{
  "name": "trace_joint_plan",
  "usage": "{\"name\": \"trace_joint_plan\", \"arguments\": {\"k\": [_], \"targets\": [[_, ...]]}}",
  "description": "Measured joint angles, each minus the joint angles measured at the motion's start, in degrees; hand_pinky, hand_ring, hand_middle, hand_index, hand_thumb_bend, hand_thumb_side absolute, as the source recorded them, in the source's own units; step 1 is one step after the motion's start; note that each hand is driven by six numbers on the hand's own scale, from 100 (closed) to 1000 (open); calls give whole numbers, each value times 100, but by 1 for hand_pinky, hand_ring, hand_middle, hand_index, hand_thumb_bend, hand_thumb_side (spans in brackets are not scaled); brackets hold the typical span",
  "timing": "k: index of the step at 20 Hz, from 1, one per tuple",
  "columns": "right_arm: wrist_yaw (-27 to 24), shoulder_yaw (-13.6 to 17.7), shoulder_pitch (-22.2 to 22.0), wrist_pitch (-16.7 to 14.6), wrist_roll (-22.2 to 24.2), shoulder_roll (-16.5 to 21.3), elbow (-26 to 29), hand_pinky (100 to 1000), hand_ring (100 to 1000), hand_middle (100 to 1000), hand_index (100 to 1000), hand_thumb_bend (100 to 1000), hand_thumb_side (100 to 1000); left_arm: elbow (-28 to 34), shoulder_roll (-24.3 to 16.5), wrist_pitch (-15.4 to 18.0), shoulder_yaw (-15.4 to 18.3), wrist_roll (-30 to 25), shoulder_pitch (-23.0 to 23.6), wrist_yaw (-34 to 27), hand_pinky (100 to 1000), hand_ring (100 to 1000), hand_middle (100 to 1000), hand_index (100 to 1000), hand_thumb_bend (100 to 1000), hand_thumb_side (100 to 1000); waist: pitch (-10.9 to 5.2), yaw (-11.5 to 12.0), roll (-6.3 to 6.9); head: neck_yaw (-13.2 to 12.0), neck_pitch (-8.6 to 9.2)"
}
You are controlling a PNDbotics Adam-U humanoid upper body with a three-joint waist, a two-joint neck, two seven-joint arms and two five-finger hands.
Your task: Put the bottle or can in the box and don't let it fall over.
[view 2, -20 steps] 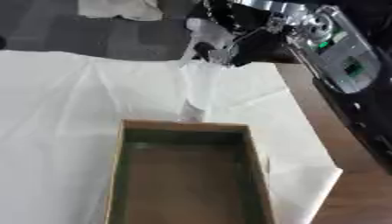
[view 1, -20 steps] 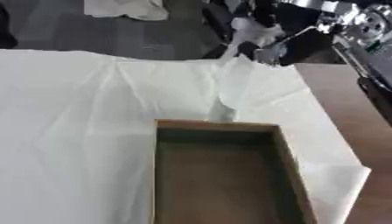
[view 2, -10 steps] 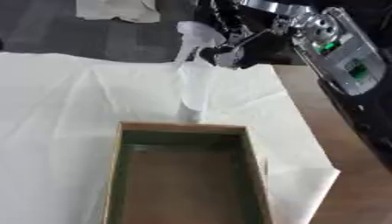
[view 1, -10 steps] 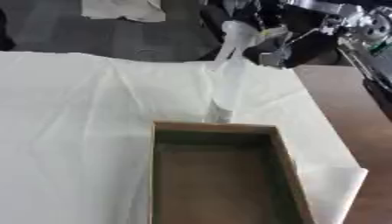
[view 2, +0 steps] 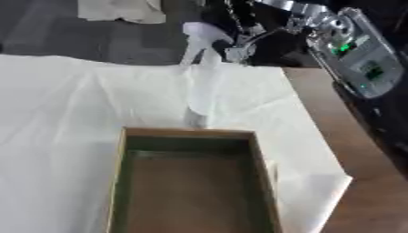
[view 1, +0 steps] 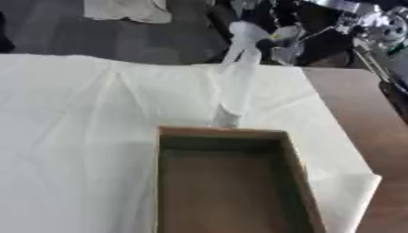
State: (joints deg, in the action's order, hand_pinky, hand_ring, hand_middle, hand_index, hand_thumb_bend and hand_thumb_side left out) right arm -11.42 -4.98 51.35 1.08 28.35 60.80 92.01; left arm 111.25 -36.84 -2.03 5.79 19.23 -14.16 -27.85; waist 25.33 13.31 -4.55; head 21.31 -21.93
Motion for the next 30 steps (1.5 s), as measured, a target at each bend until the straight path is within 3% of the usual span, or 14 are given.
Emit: {"name": "trace_joint_plan", "arguments": {"k": [13,30], "targets": [[-98,-38,2,69,-85,0,7,657,640,600,733,167,100,0,2,1,0,-1,-3,-1,805,847,817,810,270,1000,0,18,-7,28,2],[-159,-41,-4,65,-138,0,79,609,545,522,684,149,100,0,6,1,0,-1,-25,-8,806,846,817,809,270,1000,1,51,-37,51,49]]}}
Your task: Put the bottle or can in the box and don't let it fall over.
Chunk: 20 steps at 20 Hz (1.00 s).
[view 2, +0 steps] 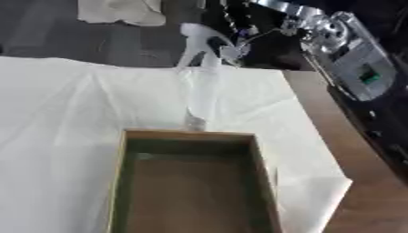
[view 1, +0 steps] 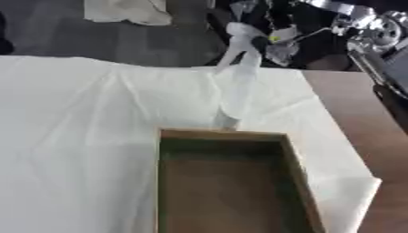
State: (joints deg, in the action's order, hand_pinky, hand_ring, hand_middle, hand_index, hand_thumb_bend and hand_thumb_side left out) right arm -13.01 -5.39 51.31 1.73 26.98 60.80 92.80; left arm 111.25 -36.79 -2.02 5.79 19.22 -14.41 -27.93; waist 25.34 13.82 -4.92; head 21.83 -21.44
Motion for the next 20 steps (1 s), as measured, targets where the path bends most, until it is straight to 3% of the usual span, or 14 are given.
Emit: {"name": "trace_joint_plan", "arguments": {"k": [10,20], "targets": [[13,-31,-52,28,71,0,57,628,578,548,715,209,100,0,0,1,2,1,-19,-1,807,846,816,809,269,1000,5,0,-41,1,0],[58,-33,-96,56,142,0,100,636,547,525,698,169,100,0,1,3,3,3,-22,-18,808,846,817,805,269,1000,11,23,-79,3,0]]}}
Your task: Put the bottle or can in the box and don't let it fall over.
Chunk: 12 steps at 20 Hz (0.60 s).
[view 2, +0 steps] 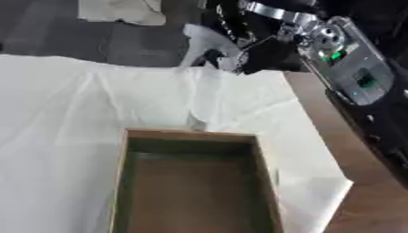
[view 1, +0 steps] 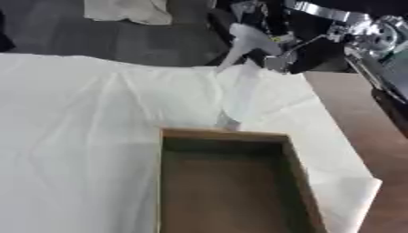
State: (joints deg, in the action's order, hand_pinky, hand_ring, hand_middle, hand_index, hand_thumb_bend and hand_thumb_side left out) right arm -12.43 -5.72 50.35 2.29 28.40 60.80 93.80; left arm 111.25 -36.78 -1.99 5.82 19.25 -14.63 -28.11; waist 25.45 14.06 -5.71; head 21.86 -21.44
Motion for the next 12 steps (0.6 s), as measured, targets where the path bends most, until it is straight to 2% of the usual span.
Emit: {"name": "trace_joint_plan", "arguments": {"k": [8,12], "targets": [[-41,4,-9,13,-115,0,4,629,546,522,695,145,100,-2,1,-2,0,-2,0,-1,809,846,817,805,268,1000,0,-20,-5,0,0],[-83,27,-37,18,-174,0,19,617,532,508,682,100,100,-2,1,-3,0,-4,-1,-1,809,846,818,806,268,1000,0,-22,-5,0,0]]}}
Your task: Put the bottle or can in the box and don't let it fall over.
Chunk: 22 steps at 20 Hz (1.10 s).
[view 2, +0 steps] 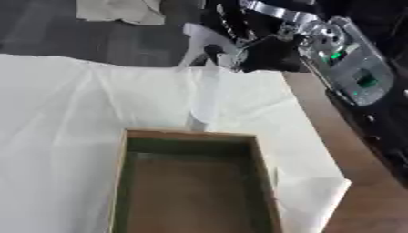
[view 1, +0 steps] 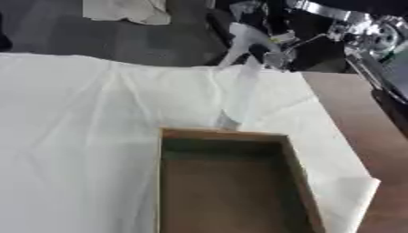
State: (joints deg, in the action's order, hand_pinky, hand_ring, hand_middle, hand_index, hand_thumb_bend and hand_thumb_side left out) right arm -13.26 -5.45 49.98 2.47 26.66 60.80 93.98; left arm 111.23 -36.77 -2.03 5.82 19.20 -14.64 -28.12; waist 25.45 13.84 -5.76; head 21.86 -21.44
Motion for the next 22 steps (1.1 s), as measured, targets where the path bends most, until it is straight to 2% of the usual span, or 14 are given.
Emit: {"name": "trace_joint_plan", "arguments": {"k": [15,22], "targets": [[58,16,-65,-139,-76,49,90,611,475,444,634,100,100,0,43,2,1,-3,-6,0,810,845,818,805,269,1000,11,29,-2,27,6],[104,49,-108,-196,-61,50,124,610,452,412,617,100,100,-2,45,4,3,-3,-6,-2,810,844,818,803,270,1000,11,32,-9,27,67]]}}
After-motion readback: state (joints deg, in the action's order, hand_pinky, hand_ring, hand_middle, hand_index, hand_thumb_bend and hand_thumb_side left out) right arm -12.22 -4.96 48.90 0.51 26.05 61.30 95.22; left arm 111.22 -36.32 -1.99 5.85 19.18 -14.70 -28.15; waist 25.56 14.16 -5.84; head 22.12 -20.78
